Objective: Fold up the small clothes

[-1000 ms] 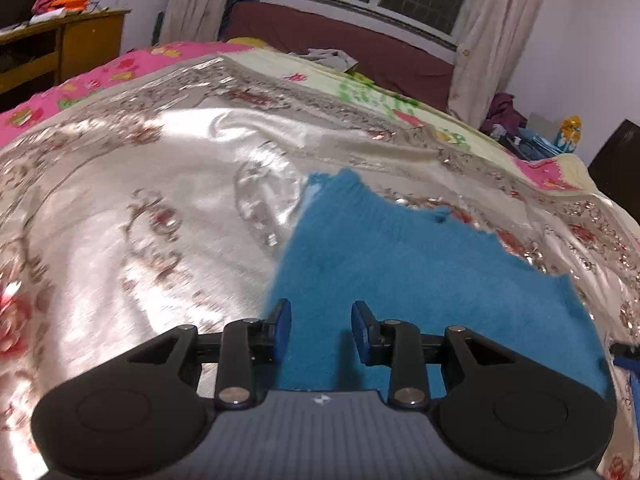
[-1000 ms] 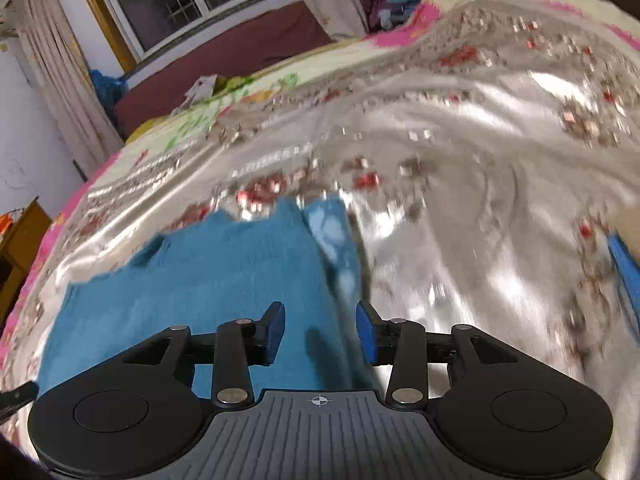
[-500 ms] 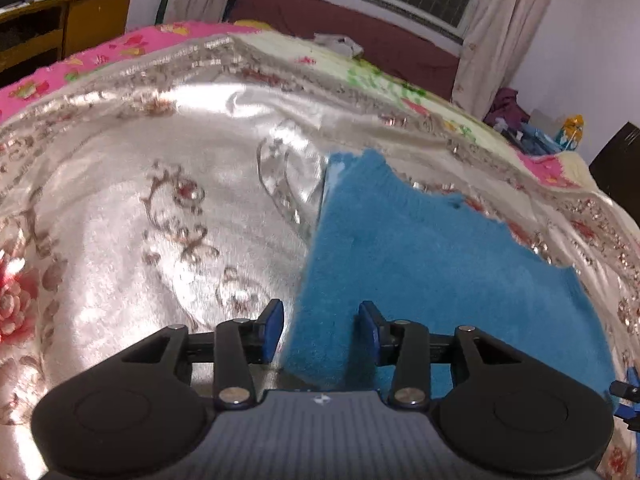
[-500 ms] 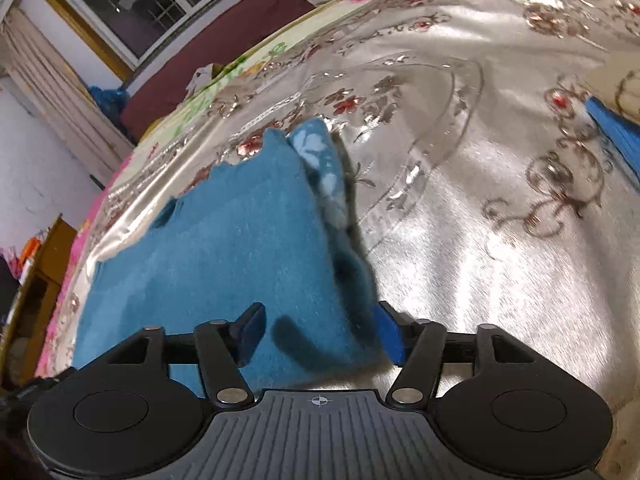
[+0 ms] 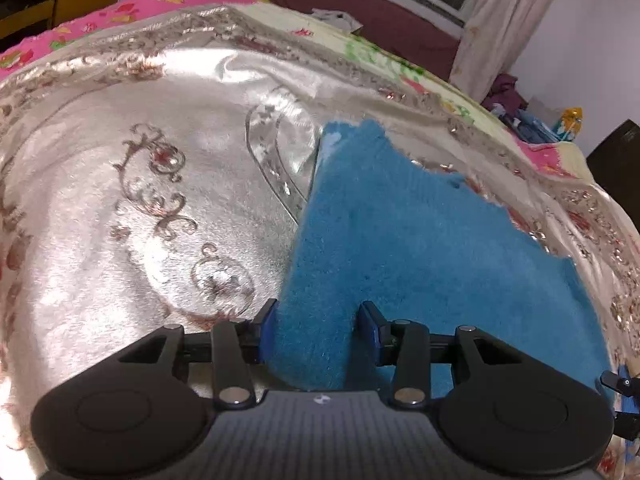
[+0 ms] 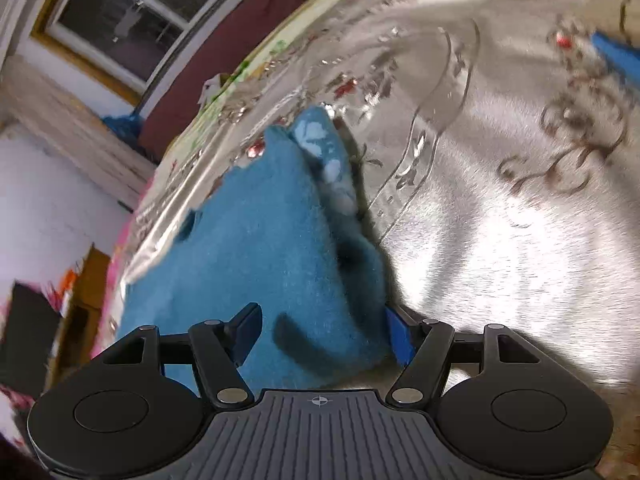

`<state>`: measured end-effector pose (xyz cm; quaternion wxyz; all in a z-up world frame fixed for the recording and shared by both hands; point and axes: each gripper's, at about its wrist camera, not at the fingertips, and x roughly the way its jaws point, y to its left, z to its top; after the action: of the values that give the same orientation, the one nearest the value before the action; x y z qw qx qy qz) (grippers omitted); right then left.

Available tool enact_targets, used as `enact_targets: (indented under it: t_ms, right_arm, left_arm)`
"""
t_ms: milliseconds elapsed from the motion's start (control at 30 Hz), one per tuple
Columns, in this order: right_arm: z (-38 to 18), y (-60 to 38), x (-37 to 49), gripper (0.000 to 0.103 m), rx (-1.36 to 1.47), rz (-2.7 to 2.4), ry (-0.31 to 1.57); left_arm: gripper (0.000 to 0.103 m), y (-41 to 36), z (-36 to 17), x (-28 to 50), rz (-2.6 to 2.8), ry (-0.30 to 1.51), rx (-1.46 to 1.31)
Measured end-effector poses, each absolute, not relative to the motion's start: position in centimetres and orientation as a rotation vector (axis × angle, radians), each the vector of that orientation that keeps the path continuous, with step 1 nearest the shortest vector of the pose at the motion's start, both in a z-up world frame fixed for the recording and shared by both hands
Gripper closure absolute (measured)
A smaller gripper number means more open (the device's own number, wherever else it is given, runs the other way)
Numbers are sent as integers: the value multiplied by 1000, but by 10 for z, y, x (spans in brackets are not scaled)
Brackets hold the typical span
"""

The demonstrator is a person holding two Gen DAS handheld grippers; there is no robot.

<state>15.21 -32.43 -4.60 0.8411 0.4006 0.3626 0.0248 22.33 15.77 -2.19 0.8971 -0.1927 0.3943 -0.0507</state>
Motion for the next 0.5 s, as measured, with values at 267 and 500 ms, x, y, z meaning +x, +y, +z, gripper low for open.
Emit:
enact_targets:
  t_ms: [267, 500]
  right_arm:
    - [-40, -315, 148, 75, 826, 107, 802]
    - [-25, -333, 111, 75, 820, 117, 836]
  left_arm:
    - [74, 159, -16, 207, -155, 828, -405]
    - [75, 151, -4, 168, -244, 865, -387]
